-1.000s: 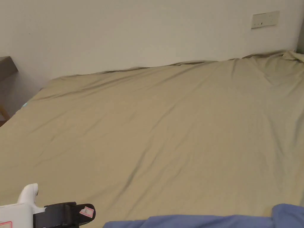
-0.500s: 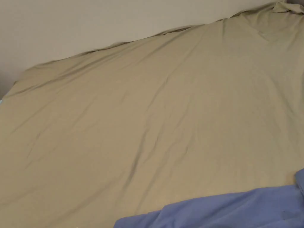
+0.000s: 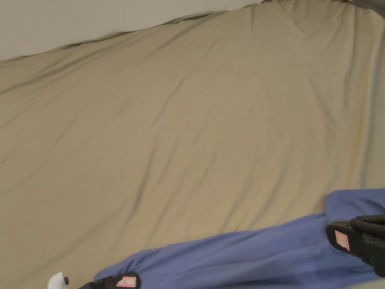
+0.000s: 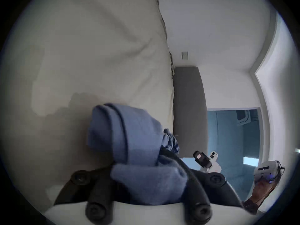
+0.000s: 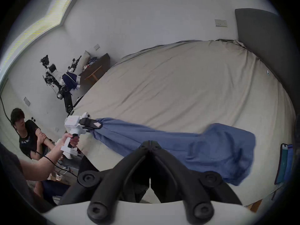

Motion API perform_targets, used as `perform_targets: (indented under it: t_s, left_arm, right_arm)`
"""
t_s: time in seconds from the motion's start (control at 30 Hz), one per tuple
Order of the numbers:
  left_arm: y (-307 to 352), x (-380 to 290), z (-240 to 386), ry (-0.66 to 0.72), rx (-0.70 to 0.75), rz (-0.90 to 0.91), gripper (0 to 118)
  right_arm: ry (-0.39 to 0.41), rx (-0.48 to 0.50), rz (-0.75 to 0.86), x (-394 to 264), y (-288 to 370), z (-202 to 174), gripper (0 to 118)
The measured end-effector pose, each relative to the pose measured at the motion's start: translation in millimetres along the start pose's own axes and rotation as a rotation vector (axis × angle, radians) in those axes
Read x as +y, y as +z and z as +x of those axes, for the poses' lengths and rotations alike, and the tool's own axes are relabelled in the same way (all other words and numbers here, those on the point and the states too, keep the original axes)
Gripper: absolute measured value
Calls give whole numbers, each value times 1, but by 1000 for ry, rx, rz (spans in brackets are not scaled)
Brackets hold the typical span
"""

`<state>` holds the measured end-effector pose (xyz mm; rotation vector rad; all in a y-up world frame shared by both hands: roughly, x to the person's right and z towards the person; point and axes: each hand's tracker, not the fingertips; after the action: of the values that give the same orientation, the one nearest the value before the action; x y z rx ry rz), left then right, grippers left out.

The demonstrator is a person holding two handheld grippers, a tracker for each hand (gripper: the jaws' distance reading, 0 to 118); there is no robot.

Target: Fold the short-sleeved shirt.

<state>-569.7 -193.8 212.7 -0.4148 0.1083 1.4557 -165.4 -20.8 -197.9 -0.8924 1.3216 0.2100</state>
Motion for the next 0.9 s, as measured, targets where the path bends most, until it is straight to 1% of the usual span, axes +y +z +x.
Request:
perform_targets:
  t_s: [0.1,0.17,0.2,0.27,0.3,0.33,0.4,0.47,0.5,0.53,0.57,0.6,0.63,0.67,0.7,0.77,0.8,0.87,0.9]
  left_arm:
    - [41,4,5,-13,64,52,12]
    - [63,6,12,-22,145,105,12]
    - [69,7,18,-36,203,98,12]
    - [69,-2,49,-83,405,83,12]
    - [63,-7,69,-132,548,79,12]
    - [53,-14,91,-202,686,79,12]
    - [20,-36,137,-360,839,102,12]
    - [-23,-57,172,-525,880,59,12]
    - [-46,-67,185,-551,875,62,12]
    - [-65,-72,193,-592,853,30,12]
    - [-88,-79,199,-610,779,-43,12]
    - [-116,-86,202,-619,718,-114,12]
    - [-142,-91,203,-605,686,-159,12]
    - [-155,-83,192,-607,654,-210,12]
    - [-178,-86,187,-573,615,-262,12]
    - [-213,-91,177,-512,620,-345,12]
    - [-223,-90,169,-494,627,-370,17]
    - [-221,-85,162,-411,570,-375,70]
    - [-212,-84,165,-383,528,-372,84]
  right_arm:
    - [-7,4,21,-1,8,-1,2]
    - [-9,13,32,-1,11,1,2]
    - [-7,10,35,-1,13,1,2]
    - [-6,6,44,0,17,3,2]
    - [-6,6,51,-1,19,5,2]
    - [-7,6,56,-1,22,6,2]
    - [-16,12,73,-2,27,10,2]
    - [-25,12,84,-3,30,14,2]
    - [-30,12,94,-4,33,15,2]
    - [-33,14,98,-5,36,18,2]
    - [-38,17,102,-7,39,20,2]
    - [-46,21,112,-9,42,23,2]
    - [-52,23,118,-11,46,26,2]
    - [-59,23,122,-13,49,29,2]
    - [-66,17,128,-15,52,32,2]
    - [-85,4,142,-21,60,39,2]
    - [-100,2,148,-24,64,42,2]
    - [-116,-3,154,-28,70,48,2]
    - [-121,-7,155,-30,73,50,2]
